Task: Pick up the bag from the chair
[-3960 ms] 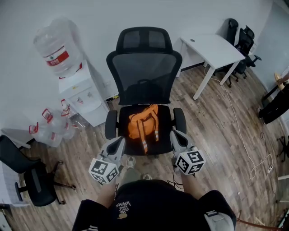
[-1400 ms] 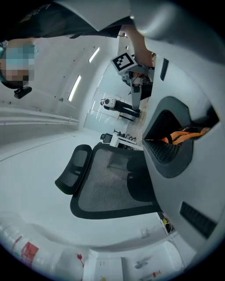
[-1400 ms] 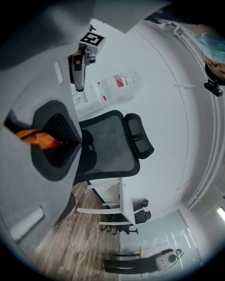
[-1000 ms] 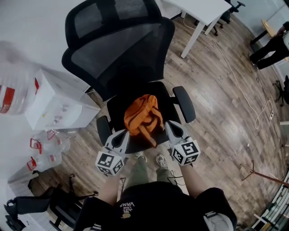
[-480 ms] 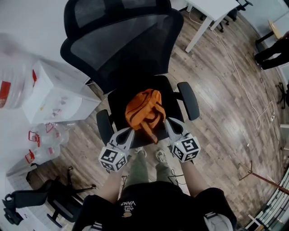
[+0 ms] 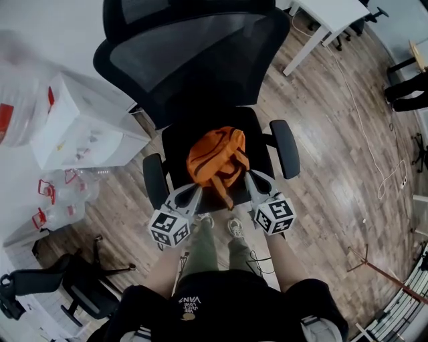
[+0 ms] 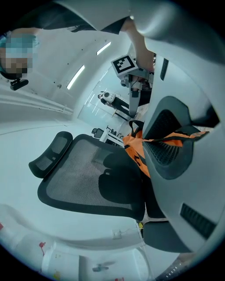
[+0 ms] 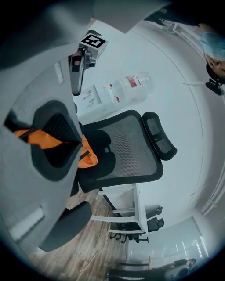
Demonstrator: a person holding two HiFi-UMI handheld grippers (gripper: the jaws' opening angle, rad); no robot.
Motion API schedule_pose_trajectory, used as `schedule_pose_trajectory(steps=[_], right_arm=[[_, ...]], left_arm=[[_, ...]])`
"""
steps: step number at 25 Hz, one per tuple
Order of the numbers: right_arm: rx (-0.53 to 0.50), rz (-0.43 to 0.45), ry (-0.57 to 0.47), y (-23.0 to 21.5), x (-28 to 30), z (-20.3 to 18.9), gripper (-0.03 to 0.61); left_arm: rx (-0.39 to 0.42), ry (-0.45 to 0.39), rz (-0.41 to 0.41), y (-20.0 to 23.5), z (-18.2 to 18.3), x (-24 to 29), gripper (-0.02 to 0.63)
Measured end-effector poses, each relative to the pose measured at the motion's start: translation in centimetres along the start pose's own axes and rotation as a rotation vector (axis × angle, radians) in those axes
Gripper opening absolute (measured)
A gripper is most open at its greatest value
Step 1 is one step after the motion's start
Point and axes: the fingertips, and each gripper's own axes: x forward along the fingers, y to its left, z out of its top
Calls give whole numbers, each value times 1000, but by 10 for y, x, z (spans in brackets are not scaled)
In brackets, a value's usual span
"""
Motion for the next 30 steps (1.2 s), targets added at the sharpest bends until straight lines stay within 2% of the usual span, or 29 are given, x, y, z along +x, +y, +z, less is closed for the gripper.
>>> schedule_pose_trajectory(steps=[3, 4, 5, 8, 10, 11, 14, 23, 26, 30], right_arm=[[-4, -4, 21, -5, 4, -7, 4], [-4, -3, 31, -6, 7, -10, 65], [-5, -1, 42, -7, 9, -13, 98], [-17, 2, 62, -10, 14, -18, 100], [-26, 1, 72, -12, 17, -20, 109], [-29, 0, 78, -13, 18, -21, 131], [-44, -4, 103, -17, 23, -25, 152], [-125, 2, 185, -32, 44, -40, 220], [-132, 6, 183, -35, 50, -40, 224], [-148, 21, 191, -37, 56, -40, 235]], left_arm=[[-15, 8, 12, 2, -7, 1, 9], [-21, 10, 16, 3, -10, 2, 11], [-28, 10, 21, 5, -13, 2, 11], [-55, 8, 35, 9, -20, 1, 20], [-82, 14, 41, 12, -26, 2, 79], [-96, 17, 42, 13, -29, 2, 137], [-122, 27, 36, 13, -37, 4, 172], [-145, 75, -31, 1, -59, 23, 218], [-156, 72, -18, 3, -63, 28, 219], [-178, 42, 44, 9, -64, 23, 227]])
